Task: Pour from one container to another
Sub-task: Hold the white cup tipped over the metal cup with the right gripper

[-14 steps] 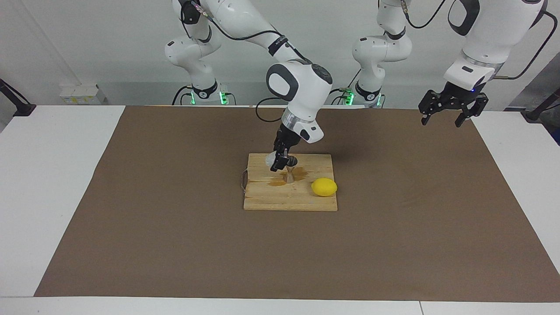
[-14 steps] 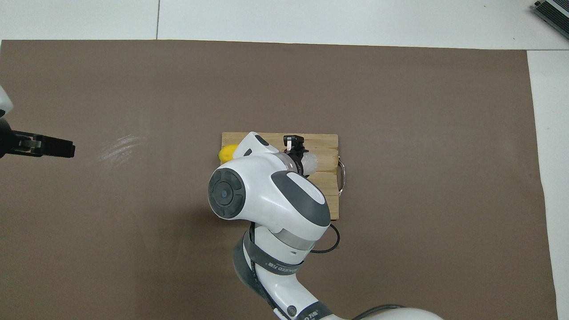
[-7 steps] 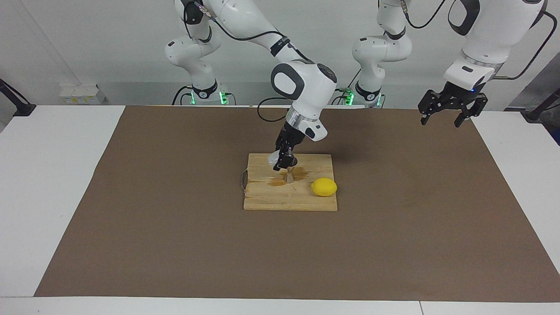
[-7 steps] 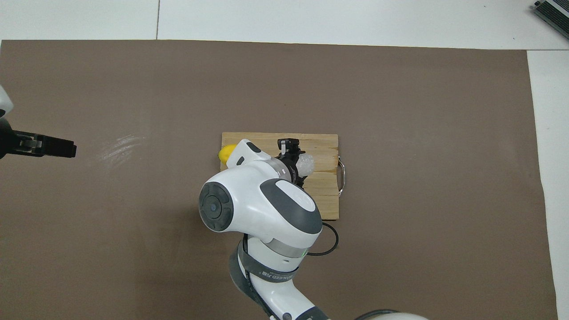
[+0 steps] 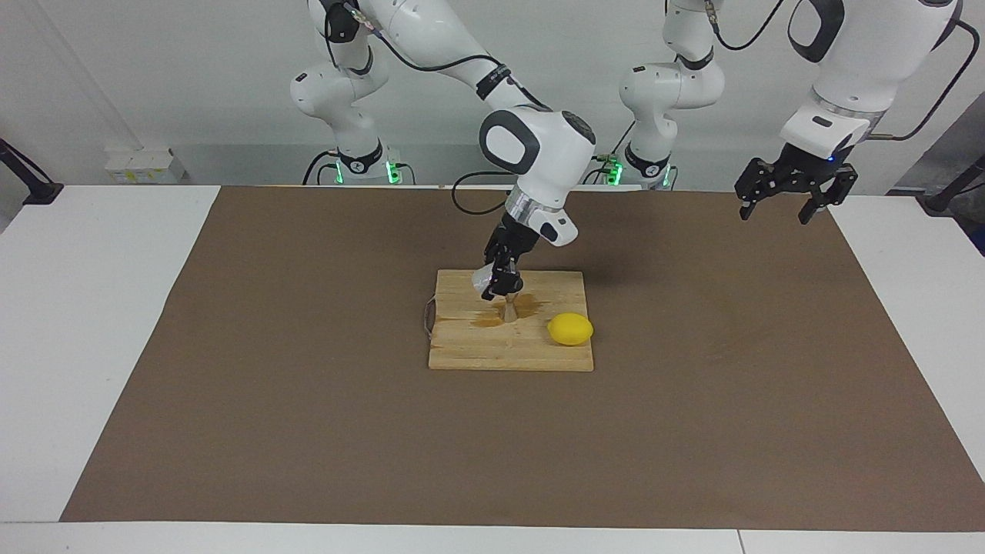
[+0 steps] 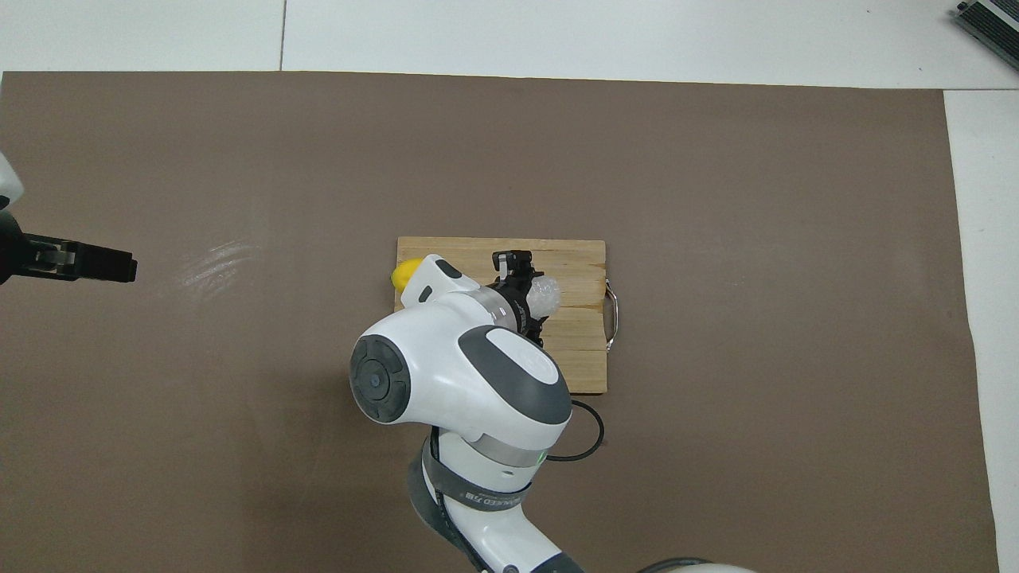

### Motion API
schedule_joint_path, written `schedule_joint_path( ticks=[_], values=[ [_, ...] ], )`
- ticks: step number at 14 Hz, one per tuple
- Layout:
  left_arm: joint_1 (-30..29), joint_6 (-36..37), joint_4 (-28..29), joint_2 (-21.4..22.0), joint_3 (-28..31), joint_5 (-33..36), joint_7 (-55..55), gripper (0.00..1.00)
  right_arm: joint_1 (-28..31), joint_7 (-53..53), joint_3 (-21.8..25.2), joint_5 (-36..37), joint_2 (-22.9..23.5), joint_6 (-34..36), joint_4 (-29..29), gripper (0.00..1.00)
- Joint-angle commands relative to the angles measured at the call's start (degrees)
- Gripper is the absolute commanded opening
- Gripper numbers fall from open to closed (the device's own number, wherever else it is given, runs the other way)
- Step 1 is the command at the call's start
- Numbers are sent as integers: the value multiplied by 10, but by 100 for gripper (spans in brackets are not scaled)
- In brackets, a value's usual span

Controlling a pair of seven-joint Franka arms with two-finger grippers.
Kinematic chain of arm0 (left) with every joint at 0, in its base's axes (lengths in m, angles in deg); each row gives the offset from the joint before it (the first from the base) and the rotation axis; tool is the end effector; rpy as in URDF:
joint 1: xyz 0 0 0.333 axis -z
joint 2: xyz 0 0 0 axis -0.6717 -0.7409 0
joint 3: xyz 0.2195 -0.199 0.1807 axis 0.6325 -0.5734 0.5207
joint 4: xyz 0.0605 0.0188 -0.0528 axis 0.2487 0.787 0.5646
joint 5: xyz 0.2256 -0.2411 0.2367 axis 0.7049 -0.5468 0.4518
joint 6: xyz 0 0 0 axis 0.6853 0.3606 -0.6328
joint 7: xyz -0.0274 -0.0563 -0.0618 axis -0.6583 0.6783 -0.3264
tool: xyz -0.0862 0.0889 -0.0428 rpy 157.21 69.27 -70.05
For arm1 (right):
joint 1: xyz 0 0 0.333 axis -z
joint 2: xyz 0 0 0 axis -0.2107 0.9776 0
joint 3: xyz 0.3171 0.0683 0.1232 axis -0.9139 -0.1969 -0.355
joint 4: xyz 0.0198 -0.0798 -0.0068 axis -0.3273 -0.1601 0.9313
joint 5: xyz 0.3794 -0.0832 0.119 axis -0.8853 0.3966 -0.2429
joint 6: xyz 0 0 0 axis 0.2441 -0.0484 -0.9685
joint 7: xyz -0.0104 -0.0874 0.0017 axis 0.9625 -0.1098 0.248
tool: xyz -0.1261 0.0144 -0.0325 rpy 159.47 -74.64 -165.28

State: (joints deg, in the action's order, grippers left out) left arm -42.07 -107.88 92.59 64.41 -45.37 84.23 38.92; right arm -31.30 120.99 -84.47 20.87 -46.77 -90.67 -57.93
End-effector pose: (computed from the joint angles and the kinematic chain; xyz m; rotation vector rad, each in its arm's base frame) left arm 0.5446 -0.0411 0.6260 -3.1248 0.2543 -0.1195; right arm 0.5342 0.4237 0.3985 1.7669 1.8791 -0.1413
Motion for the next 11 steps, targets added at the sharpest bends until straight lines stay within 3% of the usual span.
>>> schedule_joint_path(
  ticks=[1, 11],
  values=[
    [-3, -6, -3, -4, -3, -8, 2, 100, -2, -15, -2, 22, -4, 9, -7, 57],
    [-1, -10, -3, -5, -3, -8, 7, 100, -4, -20, -2, 39, -5, 11, -7, 57]
  ],
)
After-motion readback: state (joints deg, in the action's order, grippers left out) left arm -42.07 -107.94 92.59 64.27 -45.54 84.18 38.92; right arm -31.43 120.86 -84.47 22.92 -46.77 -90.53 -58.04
